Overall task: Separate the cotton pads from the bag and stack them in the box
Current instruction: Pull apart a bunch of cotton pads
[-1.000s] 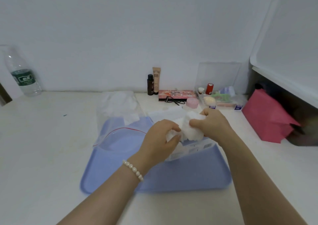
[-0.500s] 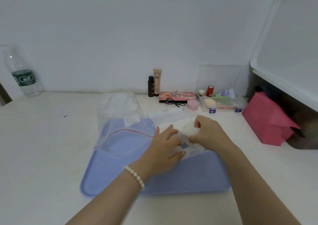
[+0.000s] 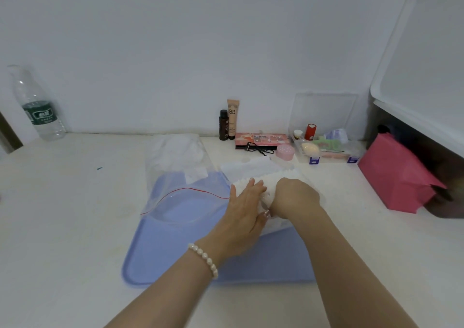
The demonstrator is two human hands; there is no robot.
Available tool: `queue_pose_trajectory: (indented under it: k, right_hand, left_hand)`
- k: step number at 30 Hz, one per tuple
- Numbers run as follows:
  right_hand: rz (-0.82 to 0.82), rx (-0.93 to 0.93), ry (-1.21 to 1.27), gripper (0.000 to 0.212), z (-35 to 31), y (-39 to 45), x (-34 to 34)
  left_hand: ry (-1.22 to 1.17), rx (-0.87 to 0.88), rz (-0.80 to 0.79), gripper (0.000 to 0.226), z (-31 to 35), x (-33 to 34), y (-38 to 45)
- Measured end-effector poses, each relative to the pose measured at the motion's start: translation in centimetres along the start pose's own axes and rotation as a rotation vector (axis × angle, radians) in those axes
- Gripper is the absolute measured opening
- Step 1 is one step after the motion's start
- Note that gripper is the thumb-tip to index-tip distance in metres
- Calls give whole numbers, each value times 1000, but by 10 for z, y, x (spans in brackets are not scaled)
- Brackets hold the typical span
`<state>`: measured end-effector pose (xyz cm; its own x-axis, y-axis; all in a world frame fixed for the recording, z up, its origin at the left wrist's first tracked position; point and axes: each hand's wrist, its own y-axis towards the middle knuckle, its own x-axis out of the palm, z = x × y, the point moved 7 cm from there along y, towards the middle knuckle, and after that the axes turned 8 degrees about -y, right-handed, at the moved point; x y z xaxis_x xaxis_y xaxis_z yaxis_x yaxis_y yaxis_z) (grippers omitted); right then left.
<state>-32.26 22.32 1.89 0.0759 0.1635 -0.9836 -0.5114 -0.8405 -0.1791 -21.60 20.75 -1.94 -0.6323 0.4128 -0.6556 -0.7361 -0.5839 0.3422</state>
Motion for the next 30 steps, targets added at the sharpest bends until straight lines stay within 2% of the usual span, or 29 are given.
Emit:
queue_pose_trajectory:
  k: [4,7,9,12,15,17,23,25,30]
  right_hand:
    - [-116,-100,-29,17,-9,-1,1]
    - [-282,-229,15,31,-7,-8,3]
    - [-321,-268,74,45,0,-7,4]
    - [-302,-281,197,56,6,0,4]
    - [-225,-263,251,43,5,4,4]
    - [-231,-277,223,39,1,4,7]
    - [-281,-281,223,36,3,-1,10]
    - [-245,-262,246,31,9,-2,7]
    - [-174,-272,244,36,9,-12,4]
  left_hand:
    - [13,-14,-30,63,-1,1,0]
    - [25,-33,-59,74,-1,1,-1]
    - [76,-31,-71,82,1,2,-1]
    - [176,-25,-67,84,3,3,0]
    - [241,-18,-78,85,7,3,-1]
    - [285,-16,-102,88,10,2,-1]
    - [453,-20,-136,92,11,3,2]
    - [493,-35,-151,95,10,4,3]
    - [529,-51,-158,99,10,6,5]
